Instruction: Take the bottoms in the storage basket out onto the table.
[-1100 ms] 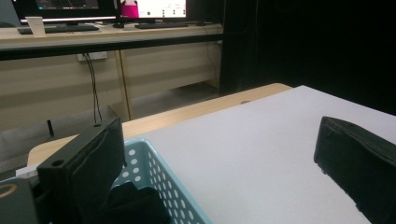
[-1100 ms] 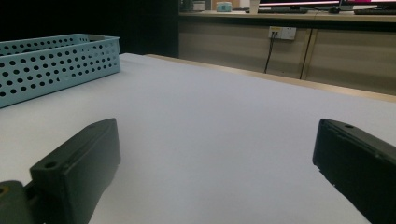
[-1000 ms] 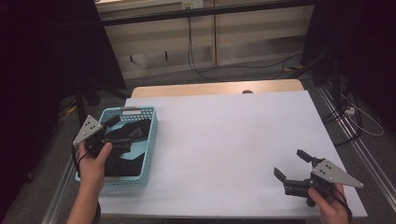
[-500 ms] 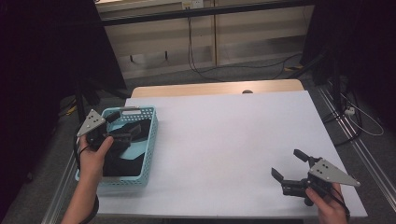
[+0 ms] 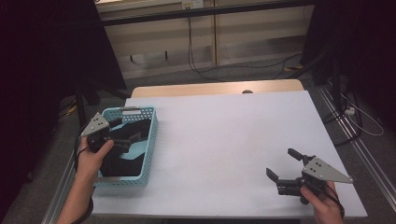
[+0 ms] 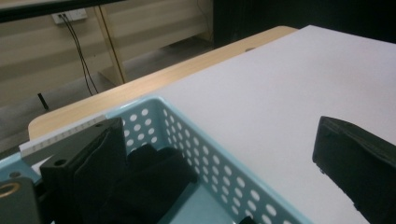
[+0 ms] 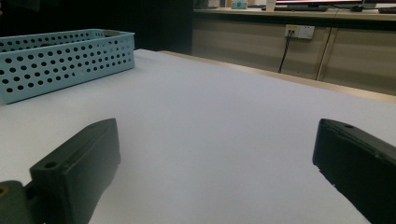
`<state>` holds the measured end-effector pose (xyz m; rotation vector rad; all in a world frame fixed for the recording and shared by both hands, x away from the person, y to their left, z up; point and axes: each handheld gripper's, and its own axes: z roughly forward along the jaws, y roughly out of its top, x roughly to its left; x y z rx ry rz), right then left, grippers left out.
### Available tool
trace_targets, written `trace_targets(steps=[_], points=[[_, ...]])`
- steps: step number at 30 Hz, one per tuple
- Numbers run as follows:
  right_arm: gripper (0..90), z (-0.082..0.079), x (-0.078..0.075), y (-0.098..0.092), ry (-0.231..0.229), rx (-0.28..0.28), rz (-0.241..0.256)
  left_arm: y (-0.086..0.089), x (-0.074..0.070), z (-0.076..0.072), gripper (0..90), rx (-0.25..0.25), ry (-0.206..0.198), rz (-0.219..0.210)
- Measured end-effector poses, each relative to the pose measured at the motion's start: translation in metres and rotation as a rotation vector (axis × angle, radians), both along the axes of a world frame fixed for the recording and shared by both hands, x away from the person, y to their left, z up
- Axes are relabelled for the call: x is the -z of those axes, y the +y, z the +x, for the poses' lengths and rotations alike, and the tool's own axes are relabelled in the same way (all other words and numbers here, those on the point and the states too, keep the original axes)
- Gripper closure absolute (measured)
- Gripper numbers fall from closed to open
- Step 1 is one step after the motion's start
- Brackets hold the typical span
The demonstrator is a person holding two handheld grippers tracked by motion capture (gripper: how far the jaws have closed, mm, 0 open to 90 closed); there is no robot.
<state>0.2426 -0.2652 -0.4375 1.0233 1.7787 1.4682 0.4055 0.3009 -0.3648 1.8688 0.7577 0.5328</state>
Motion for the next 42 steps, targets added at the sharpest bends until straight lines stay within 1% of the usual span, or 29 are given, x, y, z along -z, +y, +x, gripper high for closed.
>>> trace_targets(steps=[2,4,5,8,11,14,16,17,22,23,24,26,28,29,31,33,34,35,36,38,40,42], points=[[0.0,0.0,0.0,0.0,0.002,0.0,0.004,0.006,0.006,0.001,2.7,0.001,0.012,0.015],[0.0,0.0,0.0,0.0,0.002,0.0,0.003,0.012,0.011,0.002,2.6,0.013,0.004,0.046],[0.0,0.0,0.0,-0.001,0.002,0.001,0.003,0.014,0.013,0.002,2.6,0.015,0.006,0.056],[0.0,0.0,0.0,-0.001,0.0,0.001,0.004,0.02,0.017,0.005,2.7,0.019,0.023,0.09],[0.0,0.0,0.0,-0.001,-0.001,0.001,0.005,0.022,0.021,0.006,2.7,0.028,0.052,0.121],[0.0,0.0,0.0,-0.001,0.0,0.0,0.004,0.025,0.025,0.007,2.8,0.057,0.068,0.175],[0.0,0.0,0.0,-0.001,0.0,-0.001,0.004,0.029,0.03,0.009,2.8,0.071,0.09,0.209],[0.0,0.0,0.0,-0.001,0.001,-0.001,0.005,0.031,0.033,0.009,2.8,0.081,0.108,0.227],[0.0,0.0,0.0,-0.001,-0.001,-0.004,0.003,0.036,0.042,0.012,3.7,0.156,0.162,0.304],[0.0,0.0,0.0,-0.001,-0.002,-0.004,0.002,0.037,0.043,0.013,3.7,0.166,0.173,0.328],[0.0,0.0,0.0,-0.001,-0.001,-0.004,0.002,0.038,0.044,0.013,4.0,0.166,0.182,0.333],[0.0,0.0,0.0,-0.001,0.0,-0.003,0.003,0.037,0.045,0.013,4.7,0.181,0.2,0.335],[0.0,0.0,0.0,-0.001,0.0,-0.005,0.004,0.035,0.047,0.013,4.8,0.2,0.209,0.355],[0.0,0.0,0.0,-0.001,0.0,-0.007,0.006,0.033,0.048,0.014,5.4,0.208,0.221,0.377],[0.0,0.0,0.0,-0.001,-0.002,-0.011,0.004,0.029,0.053,0.013,7.4,0.248,0.26,0.418],[0.0,0.0,0.0,0.0,-0.001,-0.016,0.004,0.024,0.056,0.014,7.9,0.279,0.292,0.472],[0.0,0.0,0.0,0.0,-0.001,-0.017,0.004,0.023,0.058,0.014,7.9,0.285,0.304,0.484],[0.0,-0.001,0.0,0.0,-0.002,-0.02,0.004,0.022,0.06,0.014,8.2,0.289,0.314,0.493],[0.0,-0.001,0.0,0.001,-0.004,-0.022,0.004,0.022,0.062,0.015,8.7,0.293,0.324,0.486],[0.0,-0.001,0.0,0.001,-0.005,-0.03,0.004,0.021,0.065,0.015,9.4,0.291,0.343,0.492],[0.0,0.0,0.0,0.001,-0.003,-0.033,0.002,0.022,0.068,0.016,9.4,0.301,0.368,0.484],[0.0,0.0,0.0,0.002,0.002,-0.036,0.001,0.022,0.069,0.017,9.2,0.295,0.392,0.475]])
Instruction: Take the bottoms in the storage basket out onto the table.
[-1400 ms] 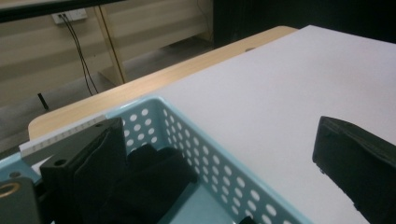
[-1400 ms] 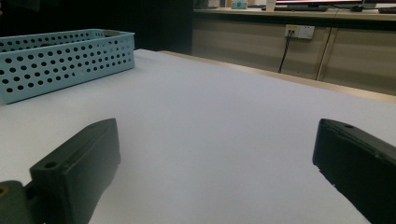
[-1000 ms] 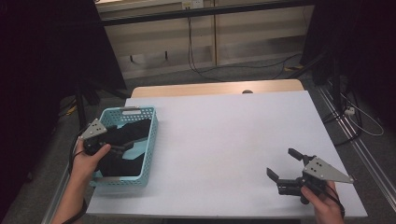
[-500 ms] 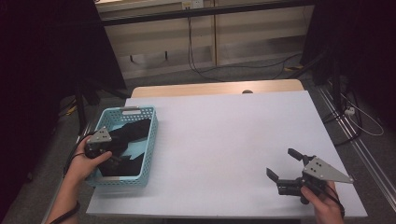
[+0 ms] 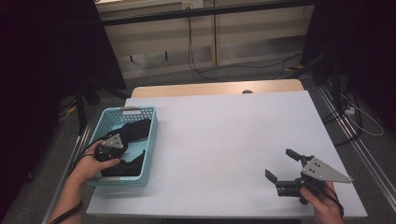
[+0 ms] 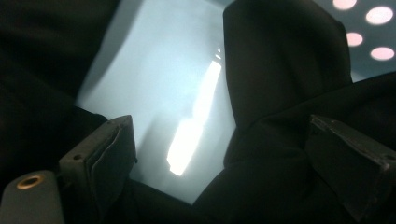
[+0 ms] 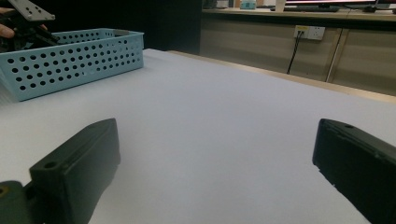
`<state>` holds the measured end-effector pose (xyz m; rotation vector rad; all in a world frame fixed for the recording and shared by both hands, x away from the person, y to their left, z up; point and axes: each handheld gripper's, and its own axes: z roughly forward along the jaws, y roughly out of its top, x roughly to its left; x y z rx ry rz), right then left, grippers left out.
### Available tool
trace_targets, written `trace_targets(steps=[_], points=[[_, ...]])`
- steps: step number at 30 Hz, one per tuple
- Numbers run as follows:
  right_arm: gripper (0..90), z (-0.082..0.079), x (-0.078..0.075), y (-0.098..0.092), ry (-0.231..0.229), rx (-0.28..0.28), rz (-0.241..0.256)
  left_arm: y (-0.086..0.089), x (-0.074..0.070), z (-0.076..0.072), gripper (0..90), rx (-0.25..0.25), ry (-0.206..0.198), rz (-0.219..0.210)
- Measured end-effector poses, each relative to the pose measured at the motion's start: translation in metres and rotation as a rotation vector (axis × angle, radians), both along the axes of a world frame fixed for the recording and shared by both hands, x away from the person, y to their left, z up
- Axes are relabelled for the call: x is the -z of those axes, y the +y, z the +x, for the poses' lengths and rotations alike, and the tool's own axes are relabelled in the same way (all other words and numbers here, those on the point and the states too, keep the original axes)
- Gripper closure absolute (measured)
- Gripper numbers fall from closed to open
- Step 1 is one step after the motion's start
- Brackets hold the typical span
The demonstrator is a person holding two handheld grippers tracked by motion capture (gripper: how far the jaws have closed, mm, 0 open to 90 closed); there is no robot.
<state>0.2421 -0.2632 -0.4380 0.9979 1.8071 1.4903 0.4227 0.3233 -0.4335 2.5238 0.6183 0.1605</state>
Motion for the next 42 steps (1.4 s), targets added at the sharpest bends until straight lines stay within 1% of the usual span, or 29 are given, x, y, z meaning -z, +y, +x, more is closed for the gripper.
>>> trace_targets(steps=[3,4,6,9,12,13,15,16,17,18,20,21,22,23,24,25,26,27,28,29,30,31,32,33,35,36,40,41,42], points=[[0.0,0.0,0.0,0.0,-0.002,-0.001,-0.001,0.001,0.002,0.001,9.1,-0.015,0.028,-0.013],[0.0,0.0,0.0,0.0,-0.003,-0.001,-0.002,0.002,0.002,0.001,9.0,-0.008,0.032,-0.013],[0.0,0.0,0.0,0.0,-0.001,-0.001,-0.003,0.002,0.001,0.002,9.0,-0.018,0.04,-0.008],[0.0,0.0,0.0,0.0,0.001,-0.001,-0.005,0.001,0.001,0.003,8.7,-0.021,0.05,-0.002],[0.0,0.0,0.0,0.001,0.001,-0.005,-0.005,0.001,0.001,0.005,8.0,-0.008,0.052,0.004],[0.0,0.0,0.0,0.001,0.0,-0.005,-0.006,0.001,0.002,0.004,7.7,-0.007,0.049,-0.007],[0.0,0.0,0.0,0.001,0.001,-0.005,-0.008,0.001,0.003,0.004,6.1,-0.009,0.049,-0.011],[0.0,0.0,0.001,0.001,0.001,-0.005,-0.009,0.001,0.004,0.004,3.8,-0.016,0.048,-0.008],[0.1,0.0,0.001,0.001,0.002,-0.004,-0.01,0.002,0.005,0.005,3.4,-0.023,0.063,-0.001],[0.1,0.001,0.001,0.001,0.003,-0.004,-0.01,0.001,0.005,0.005,3.8,-0.028,0.065,-0.003],[0.2,0.001,0.001,0.002,0.004,-0.005,-0.012,-0.001,0.004,0.008,5.5,-0.026,0.067,0.037],[0.2,0.001,0.001,0.002,0.004,-0.007,-0.012,-0.002,0.001,0.009,8.7,-0.031,0.072,0.046],[0.2,0.001,0.001,0.002,0.004,-0.008,-0.011,-0.002,-0.002,0.009,17.3,-0.013,0.076,0.041],[0.2,0.001,0.001,0.002,0.004,-0.01,-0.012,-0.002,-0.004,0.009,30.2,0.004,0.065,0.036],[0.2,0.001,0.001,0.002,0.004,-0.01,-0.012,-0.002,-0.004,0.009,49.3,0.004,0.065,0.036],[0.2,0.001,0.001,0.003,0.005,-0.013,-0.014,-0.002,-0.006,0.009,53.8,-0.007,0.071,0.041],[0.2,0.001,0.001,0.003,0.005,-0.016,-0.016,-0.004,-0.005,0.008,56.0,-0.007,0.081,0.029],[0.2,0.001,0.001,0.003,0.005,-0.016,-0.016,-0.004,-0.005,0.008,59.1,-0.007,0.081,0.029],[0.2,0.001,0.001,0.004,0.005,-0.019,-0.017,-0.005,-0.005,0.008,64.8,-0.038,0.113,0.015],[0.2,0.001,0.001,0.004,0.005,-0.023,-0.018,-0.005,-0.005,0.008,70.9,-0.038,0.113,0.015],[0.2,0.001,0.001,0.005,0.005,-0.025,-0.019,-0.007,-0.006,0.009,75.8,-0.07,0.128,0.018],[0.2,0.001,0.0,0.005,0.004,-0.026,-0.022,-0.007,-0.006,0.009,79.3,-0.07,0.128,0.018],[0.2,0.001,0.0,0.006,0.004,-0.026,-0.022,-0.009,-0.006,0.009,80.6,-0.087,0.128,0.016],[0.2,0.001,0.0,0.006,0.005,-0.028,-0.022,-0.011,-0.006,0.01,81.3,-0.118,0.131,0.017],[0.2,0.001,0.001,0.006,0.004,-0.027,-0.023,-0.01,-0.006,0.013,82.3,-0.152,0.114,0.009],[0.2,0.001,0.001,0.006,0.004,-0.028,-0.023,-0.01,-0.006,0.014,82.5,-0.178,0.095,0.004],[0.2,0.002,0.001,0.005,0.005,-0.026,-0.024,-0.008,-0.007,0.021,83.2,-0.257,0.022,0.019],[0.2,0.002,0.001,0.005,0.007,-0.024,-0.025,-0.008,-0.007,0.023,83.3,-0.276,0.01,0.023],[0.2,0.002,0.001,0.005,0.007,-0.023,-0.024,-0.007,-0.007,0.025,83.3,-0.289,0.01,0.02]])
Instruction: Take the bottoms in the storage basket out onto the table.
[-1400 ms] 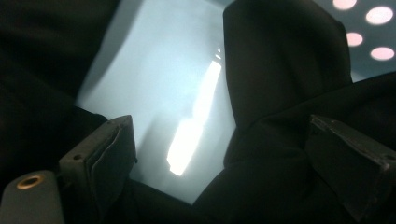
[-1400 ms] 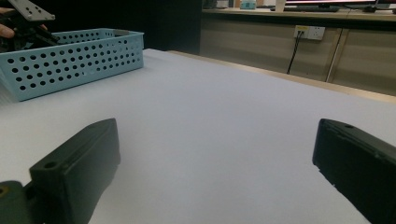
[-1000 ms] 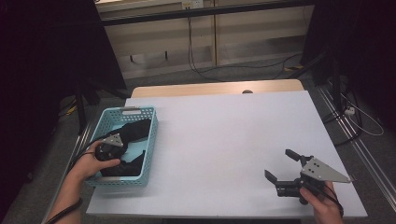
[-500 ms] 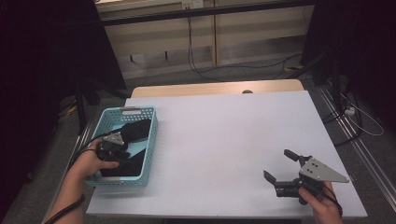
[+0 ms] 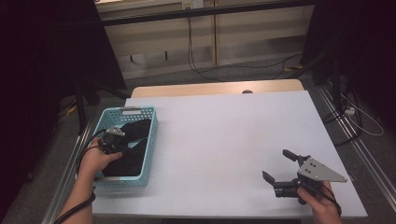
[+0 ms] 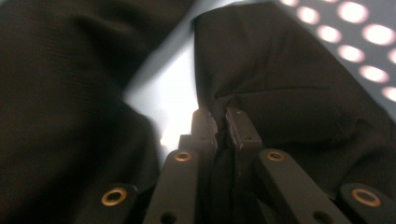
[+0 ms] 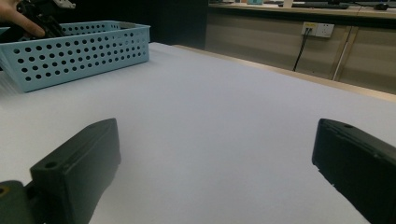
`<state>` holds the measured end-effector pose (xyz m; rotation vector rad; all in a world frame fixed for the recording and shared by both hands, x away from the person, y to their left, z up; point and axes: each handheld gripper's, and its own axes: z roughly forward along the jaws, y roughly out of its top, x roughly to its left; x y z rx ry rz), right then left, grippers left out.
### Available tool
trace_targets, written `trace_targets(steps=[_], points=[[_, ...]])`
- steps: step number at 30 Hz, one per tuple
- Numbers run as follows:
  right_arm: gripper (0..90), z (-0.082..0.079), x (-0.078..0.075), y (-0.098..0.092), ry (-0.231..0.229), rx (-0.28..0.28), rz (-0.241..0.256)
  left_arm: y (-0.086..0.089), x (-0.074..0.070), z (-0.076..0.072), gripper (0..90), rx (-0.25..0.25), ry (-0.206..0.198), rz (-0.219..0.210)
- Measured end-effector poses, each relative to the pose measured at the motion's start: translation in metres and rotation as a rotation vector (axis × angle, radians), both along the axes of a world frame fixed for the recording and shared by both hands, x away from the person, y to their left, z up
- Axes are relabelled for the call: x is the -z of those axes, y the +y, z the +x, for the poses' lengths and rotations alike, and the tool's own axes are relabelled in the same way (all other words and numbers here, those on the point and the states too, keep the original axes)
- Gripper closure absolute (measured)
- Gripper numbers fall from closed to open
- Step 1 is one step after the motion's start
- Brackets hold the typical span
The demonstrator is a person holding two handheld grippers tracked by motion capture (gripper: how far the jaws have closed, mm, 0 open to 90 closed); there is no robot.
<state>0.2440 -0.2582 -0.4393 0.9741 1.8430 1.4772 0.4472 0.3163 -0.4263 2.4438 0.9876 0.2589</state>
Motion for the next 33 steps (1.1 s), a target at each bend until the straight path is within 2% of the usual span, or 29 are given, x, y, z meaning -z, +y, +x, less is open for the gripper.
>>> trace_targets(steps=[1,3,4,6,7,8,9,10,11,12,13,14,15,16,18,19,20,22,25,27,28,30,32,33], points=[[0.2,0.0,0.0,0.0,0.0,0.0,0.0,0.0,0.0,0.0,83.3,0.0,0.0,0.0],[0.2,0.0,0.0,-0.001,0.001,0.002,0.002,0.005,-0.003,0.004,83.4,-0.069,-0.046,-0.018],[0.2,0.0,0.0,-0.001,0.001,0.003,0.002,0.005,-0.003,0.004,83.4,-0.069,-0.046,-0.018],[0.2,0.0,0.001,-0.002,0.003,0.004,0.002,0.01,-0.01,0.007,83.4,-0.122,-0.098,-0.052],[0.2,0.0,0.001,-0.002,0.003,0.005,0.002,0.011,-0.013,0.007,83.3,-0.139,-0.103,-0.064],[0.2,0.0,0.001,-0.002,0.003,0.005,0.002,0.011,-0.013,0.007,83.2,-0.139,-0.103,-0.064],[0.2,0.0,0.001,-0.002,0.003,0.003,0.003,0.012,-0.015,0.008,82.2,-0.111,-0.111,-0.085],[0.2,0.0,0.001,-0.002,0.004,0.002,0.002,0.011,-0.014,0.008,79.1,-0.085,-0.113,-0.073],[0.2,0.0,0.001,-0.002,0.004,0.002,0.002,0.011,-0.014,0.008,72.5,-0.085,-0.113,-0.073],[0.4,0.0,0.001,-0.001,0.006,0.0,-0.001,0.008,-0.014,0.007,60.1,-0.088,-0.141,-0.036],[0.4,0.0,0.001,-0.001,0.006,0.0,-0.001,0.008,-0.014,0.007,51.6,-0.088,-0.141,-0.036],[0.4,-0.001,0.001,-0.001,0.006,-0.005,-0.002,0.008,-0.015,0.006,47.9,-0.086,-0.143,-0.056],[0.4,-0.001,0.001,-0.001,0.005,-0.007,-0.003,0.009,-0.016,0.005,40.4,-0.092,-0.136,-0.102],[0.4,-0.001,0.0,-0.001,0.005,-0.006,-0.003,0.009,-0.017,0.005,31.7,-0.086,-0.142,-0.1],[0.3,-0.001,0.0,-0.001,0.003,-0.006,-0.001,0.009,-0.019,0.002,26.4,-0.055,-0.149,-0.092],[0.3,-0.001,0.0,-0.001,0.003,-0.006,-0.001,0.008,-0.019,0.0,21.0,-0.039,-0.139,-0.081],[0.4,-0.001,0.0,-0.001,0.002,-0.008,0.0,0.008,-0.02,-0.001,18.6,-0.025,-0.13,-0.063],[0.3,-0.001,0.0,-0.001,0.003,-0.011,-0.001,0.009,-0.018,-0.004,14.8,0.01,-0.1,-0.055],[0.4,-0.001,0.0,-0.001,0.003,-0.013,-0.003,0.011,-0.014,-0.007,14.3,0.036,-0.088,-0.029],[0.4,-0.001,0.0,0.0,0.002,-0.016,-0.004,0.015,-0.007,-0.01,13.4,0.056,-0.046,-0.02],[0.3,-0.001,0.0,0.0,0.002,-0.017,-0.004,0.016,-0.004,-0.01,14.1,0.063,-0.025,-0.008],[0.4,-0.001,0.0,0.0,0.003,-0.019,-0.005,0.017,0.002,-0.012,17.3,0.067,0.009,-0.012],[0.4,-0.001,0.0,0.0,0.003,-0.019,-0.006,0.017,0.005,-0.012,26.6,0.064,0.016,-0.025],[0.3,-0.001,0.0,0.001,0.004,-0.019,-0.007,0.018,0.005,-0.012,31.2,0.046,0.02,-0.033]])
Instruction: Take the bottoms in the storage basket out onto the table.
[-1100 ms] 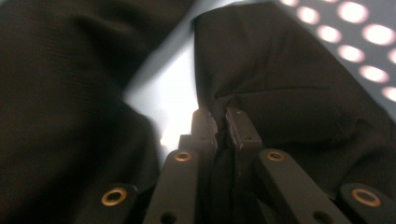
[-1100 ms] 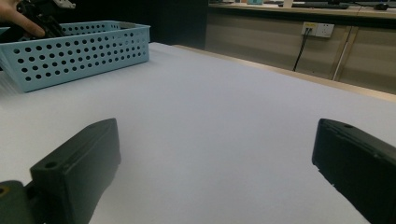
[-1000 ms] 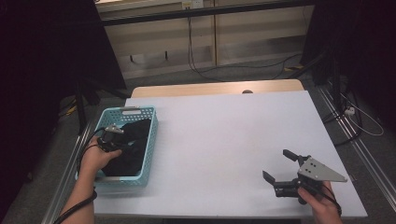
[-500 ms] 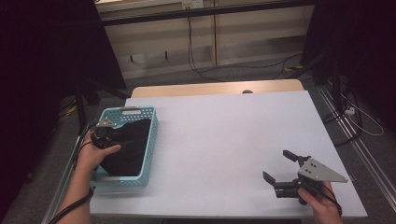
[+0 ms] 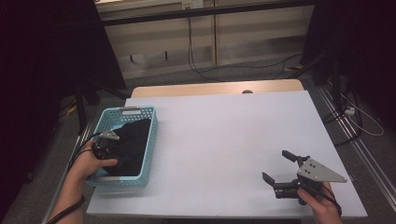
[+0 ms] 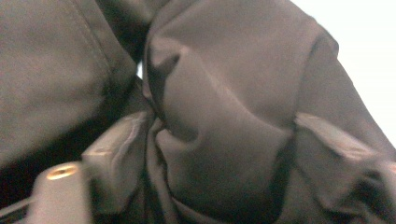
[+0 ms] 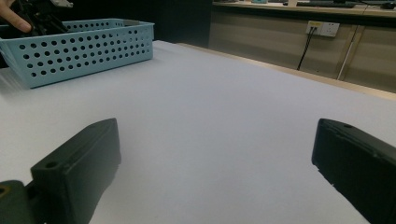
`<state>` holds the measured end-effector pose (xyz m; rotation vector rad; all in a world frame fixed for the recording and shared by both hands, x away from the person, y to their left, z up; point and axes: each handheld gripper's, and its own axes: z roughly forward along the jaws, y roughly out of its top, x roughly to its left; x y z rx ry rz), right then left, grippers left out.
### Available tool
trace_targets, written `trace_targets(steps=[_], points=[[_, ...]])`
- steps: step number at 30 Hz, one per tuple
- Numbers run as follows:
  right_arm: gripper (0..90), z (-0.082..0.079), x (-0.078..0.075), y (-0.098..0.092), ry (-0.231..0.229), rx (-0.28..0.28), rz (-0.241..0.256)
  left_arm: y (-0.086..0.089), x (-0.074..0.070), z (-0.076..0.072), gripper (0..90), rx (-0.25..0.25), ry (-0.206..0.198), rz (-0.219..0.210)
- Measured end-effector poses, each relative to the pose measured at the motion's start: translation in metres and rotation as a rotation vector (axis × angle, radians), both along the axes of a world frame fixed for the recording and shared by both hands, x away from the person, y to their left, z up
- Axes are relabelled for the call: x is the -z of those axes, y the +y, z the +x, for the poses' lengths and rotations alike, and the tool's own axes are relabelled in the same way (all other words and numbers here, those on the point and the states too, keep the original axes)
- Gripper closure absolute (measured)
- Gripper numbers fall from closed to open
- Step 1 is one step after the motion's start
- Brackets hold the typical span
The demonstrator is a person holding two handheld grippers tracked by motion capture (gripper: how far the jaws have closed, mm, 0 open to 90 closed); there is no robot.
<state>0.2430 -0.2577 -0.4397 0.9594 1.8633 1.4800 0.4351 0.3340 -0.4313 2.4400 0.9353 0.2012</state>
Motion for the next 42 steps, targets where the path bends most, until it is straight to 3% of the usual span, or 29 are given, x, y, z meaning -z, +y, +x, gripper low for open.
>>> trace_targets(steps=[1,2,3,6,10,11,12,13,14,15,16,19,21,24,26,27,28,29,30,31,33,35,38,39,40,42], points=[[0.4,0.0,0.0,0.0,0.002,0.0,0.001,0.0,0.0,0.0,38.5,0.0,0.0,0.0],[0.3,0.0,0.0,0.0,0.003,0.0,-0.001,0.001,-0.005,0.001,51.5,-0.029,0.006,0.027],[0.4,0.0,0.0,0.001,0.002,0.001,-0.002,0.001,-0.005,0.001,62.4,-0.029,0.006,0.027],[0.4,0.001,0.001,0.001,0.002,-0.002,-0.003,-0.003,-0.007,0.005,76.9,-0.083,0.045,0.043],[0.4,0.001,0.0,0.001,0.001,-0.002,-0.004,-0.009,-0.01,0.008,79.1,-0.109,0.021,0.048],[0.4,0.0,0.0,0.001,0.002,-0.001,-0.002,-0.013,-0.018,0.012,79.2,-0.116,0.002,0.007],[0.4,0.001,0.0,0.001,0.003,-0.002,-0.002,-0.013,-0.018,0.012,79.3,-0.116,0.002,0.007],[0.3,0.001,0.001,0.001,0.003,-0.003,-0.002,-0.018,-0.027,0.016,79.3,-0.127,-0.028,-0.024],[0.4,0.002,0.001,0.001,0.004,-0.001,-0.002,-0.018,-0.027,0.016,79.2,-0.127,-0.028,-0.024],[0.4,0.002,0.001,0.001,0.005,-0.002,-0.001,-0.021,-0.036,0.022,79.3,-0.146,-0.071,-0.046],[0.4,0.002,0.001,0.001,0.005,-0.002,-0.001,-0.021,-0.036,0.022,79.3,-0.146,-0.071,-0.046],[0.4,0.002,0.001,0.0,0.007,-0.004,0.003,-0.024,-0.049,0.036,79.2,-0.171,-0.142,-0.079],[0.4,0.002,0.002,0.0,0.008,-0.005,0.005,-0.025,-0.051,0.044,79.1,-0.189,-0.164,-0.081],[0.4,0.002,0.002,0.0,0.009,-0.009,0.008,-0.027,-0.047,0.051,78.5,-0.193,-0.181,-0.047],[0.4,0.002,0.002,0.0,0.011,-0.01,0.008,-0.027,-0.042,0.057,74.0,-0.202,-0.193,-0.035],[0.4,0.002,0.002,0.0,0.012,-0.011,0.011,-0.028,-0.037,0.063,67.8,-0.202,-0.252,0.021],[0.4,0.002,0.002,0.0,0.012,-0.013,0.012,-0.028,-0.034,0.066,60.3,-0.211,-0.269,0.053],[0.4,0.002,0.002,0.0,0.012,-0.013,0.012,-0.028,-0.034,0.066,49.8,-0.211,-0.269,0.053],[0.4,0.002,0.002,0.0,0.013,-0.014,0.013,-0.028,-0.031,0.068,42.3,-0.227,-0.256,0.066],[0.4,0.002,0.002,0.0,0.012,-0.015,0.013,-0.027,-0.024,0.072,42.3,-0.225,-0.219,0.063],[0.4,0.002,0.003,0.0,0.015,-0.017,0.015,-0.027,-0.019,0.075,35.0,-0.238,-0.229,0.085],[0.4,0.001,0.003,0.0,0.016,-0.016,0.016,-0.027,-0.014,0.077,24.8,-0.279,-0.211,0.081],[0.4,0.001,0.003,0.0,0.016,-0.017,0.014,-0.026,-0.009,0.079,22.6,-0.289,-0.199,0.081],[0.4,0.001,0.003,0.0,0.019,-0.017,0.015,-0.026,-0.007,0.08,18.0,-0.3,-0.199,0.081],[0.4,0.001,0.003,0.0,0.021,-0.016,0.014,-0.027,-0.004,0.08,17.9,-0.327,-0.178,0.066],[0.4,0.001,0.003,-0.001,0.023,-0.016,0.014,-0.027,-0.002,0.08,17.0,-0.332,-0.173,0.057]])
